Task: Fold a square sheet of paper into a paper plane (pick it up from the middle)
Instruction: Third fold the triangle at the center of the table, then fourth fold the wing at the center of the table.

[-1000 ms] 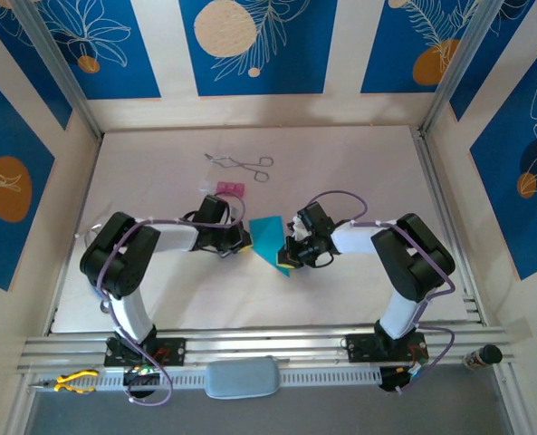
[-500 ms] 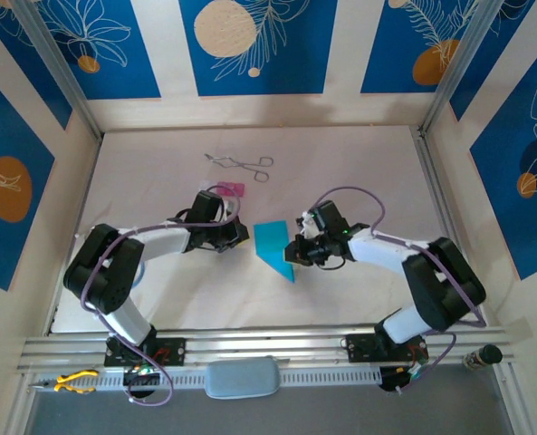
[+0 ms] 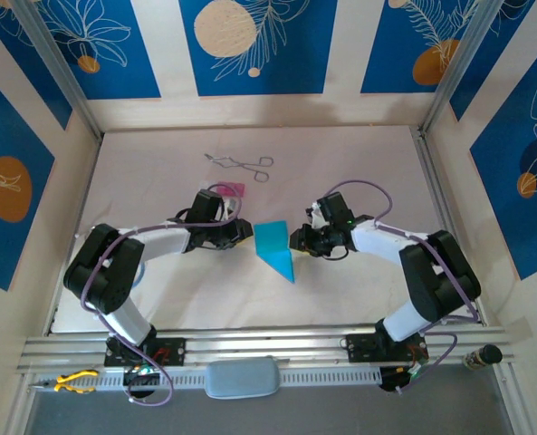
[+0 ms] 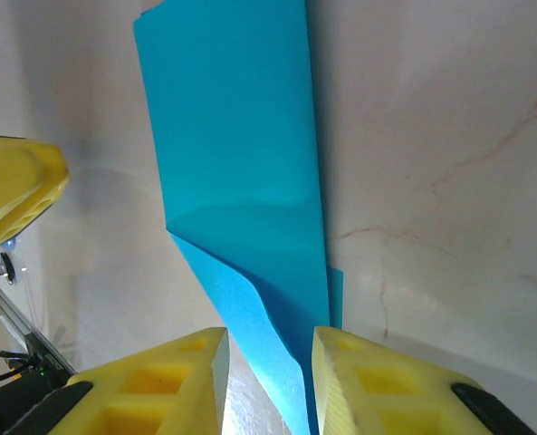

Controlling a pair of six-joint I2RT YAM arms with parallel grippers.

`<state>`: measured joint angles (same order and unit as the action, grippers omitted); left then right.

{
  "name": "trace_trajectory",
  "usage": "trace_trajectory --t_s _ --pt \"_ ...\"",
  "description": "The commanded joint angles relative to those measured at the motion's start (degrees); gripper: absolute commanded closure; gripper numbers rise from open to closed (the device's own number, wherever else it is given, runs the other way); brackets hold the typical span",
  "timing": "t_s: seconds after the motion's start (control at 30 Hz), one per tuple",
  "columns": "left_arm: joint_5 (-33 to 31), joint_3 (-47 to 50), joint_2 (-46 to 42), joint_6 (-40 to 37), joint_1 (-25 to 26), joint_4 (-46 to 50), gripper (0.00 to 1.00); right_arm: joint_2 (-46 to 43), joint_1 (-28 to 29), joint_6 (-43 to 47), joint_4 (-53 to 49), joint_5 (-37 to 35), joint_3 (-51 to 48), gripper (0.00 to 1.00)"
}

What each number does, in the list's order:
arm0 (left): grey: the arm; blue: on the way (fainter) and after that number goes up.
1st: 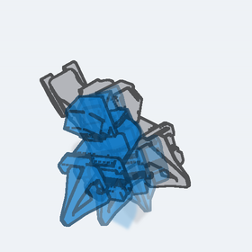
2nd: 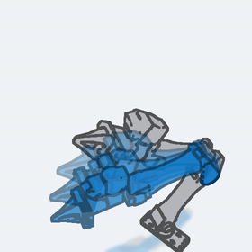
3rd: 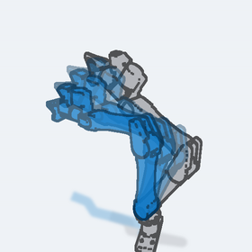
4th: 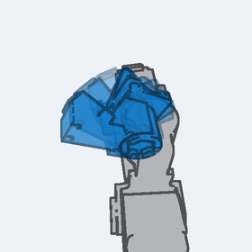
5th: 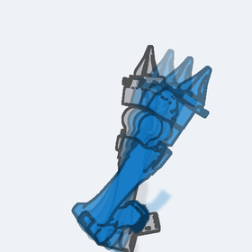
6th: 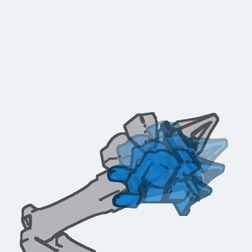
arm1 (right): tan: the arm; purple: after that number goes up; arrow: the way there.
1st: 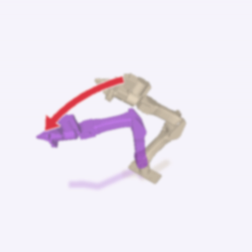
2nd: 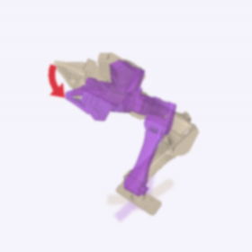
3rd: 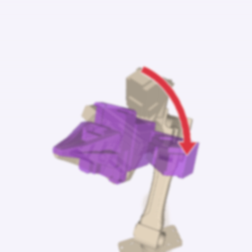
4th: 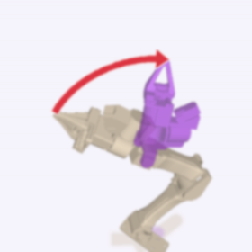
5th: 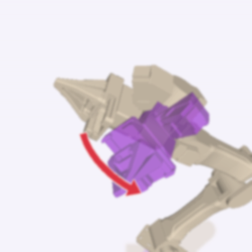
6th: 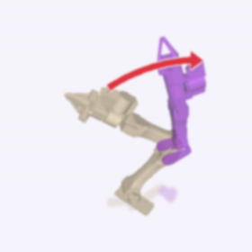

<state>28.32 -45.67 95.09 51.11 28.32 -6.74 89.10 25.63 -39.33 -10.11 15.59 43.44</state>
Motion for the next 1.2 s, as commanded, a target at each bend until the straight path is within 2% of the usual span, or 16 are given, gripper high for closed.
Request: trace_trajectory --t_s 0.0,0.2,0.5,0.9,1.17 --pt "2.02 0.32 0.54 0.37 0.33 -1.3 0.71 2.25 0.35 -0.73 0.08 2.07 1.88 0.7" --pt "2.28 0.32 1.08 0.57 0.34 -1.43 0.69 5.15 0.48 -0.19 0.75 4.12 3.25 0.73" --pt "2.6 -0.16 2.01 0.48 0.36 -1.01 0.69 6.63 0.56 0.29 0.59 5.63 3.77 0.84" --pt "2.83 -0.3 2.06 0.47 0.34 -0.81 0.68 7.14 0.58 1.57 -0.4 5.59 3.67 0.84" --pt "2.89 -0.91 2.44 0.3 0.27 0.02 0.66 6.59 0.66 2.37 -0.1 6.57 3.57 0.9"
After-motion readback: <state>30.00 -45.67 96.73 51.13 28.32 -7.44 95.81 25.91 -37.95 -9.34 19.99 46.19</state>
